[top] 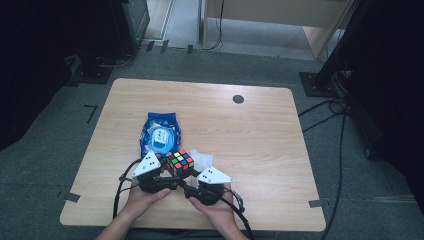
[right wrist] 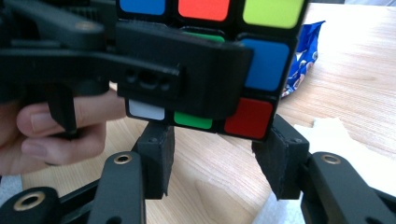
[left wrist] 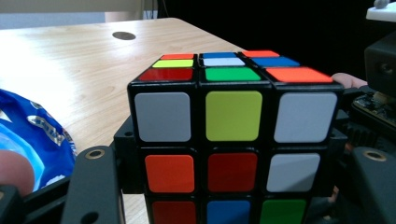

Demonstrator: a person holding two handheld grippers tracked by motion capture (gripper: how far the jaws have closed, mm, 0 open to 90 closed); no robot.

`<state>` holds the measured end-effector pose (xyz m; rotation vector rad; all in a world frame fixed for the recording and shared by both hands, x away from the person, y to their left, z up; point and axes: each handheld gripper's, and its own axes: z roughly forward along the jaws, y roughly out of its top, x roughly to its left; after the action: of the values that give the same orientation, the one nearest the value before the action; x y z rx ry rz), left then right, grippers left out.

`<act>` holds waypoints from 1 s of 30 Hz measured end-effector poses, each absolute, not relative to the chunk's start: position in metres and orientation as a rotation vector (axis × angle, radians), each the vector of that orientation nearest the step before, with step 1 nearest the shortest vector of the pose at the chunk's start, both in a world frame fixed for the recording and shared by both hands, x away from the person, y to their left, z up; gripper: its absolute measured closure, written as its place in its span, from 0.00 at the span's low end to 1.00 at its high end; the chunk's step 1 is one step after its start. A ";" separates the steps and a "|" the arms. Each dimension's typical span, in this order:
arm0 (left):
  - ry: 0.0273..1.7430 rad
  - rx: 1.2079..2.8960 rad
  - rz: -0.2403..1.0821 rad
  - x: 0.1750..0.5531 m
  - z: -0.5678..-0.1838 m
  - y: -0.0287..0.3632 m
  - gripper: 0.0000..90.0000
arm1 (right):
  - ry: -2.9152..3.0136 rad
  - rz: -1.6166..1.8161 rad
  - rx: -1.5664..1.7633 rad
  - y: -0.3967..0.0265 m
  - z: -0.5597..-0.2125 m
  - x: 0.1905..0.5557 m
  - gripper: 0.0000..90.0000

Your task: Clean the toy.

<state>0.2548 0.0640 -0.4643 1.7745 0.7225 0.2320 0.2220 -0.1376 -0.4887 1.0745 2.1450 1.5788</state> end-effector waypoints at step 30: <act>0.770 1.837 0.300 0.262 -0.475 0.075 0.38 | 2.256 1.132 1.265 -0.178 -0.521 0.267 0.96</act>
<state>0.2623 0.0747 -0.4747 1.8367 0.7699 0.2998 0.2670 -0.1779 -0.5208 1.2651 2.2561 1.1318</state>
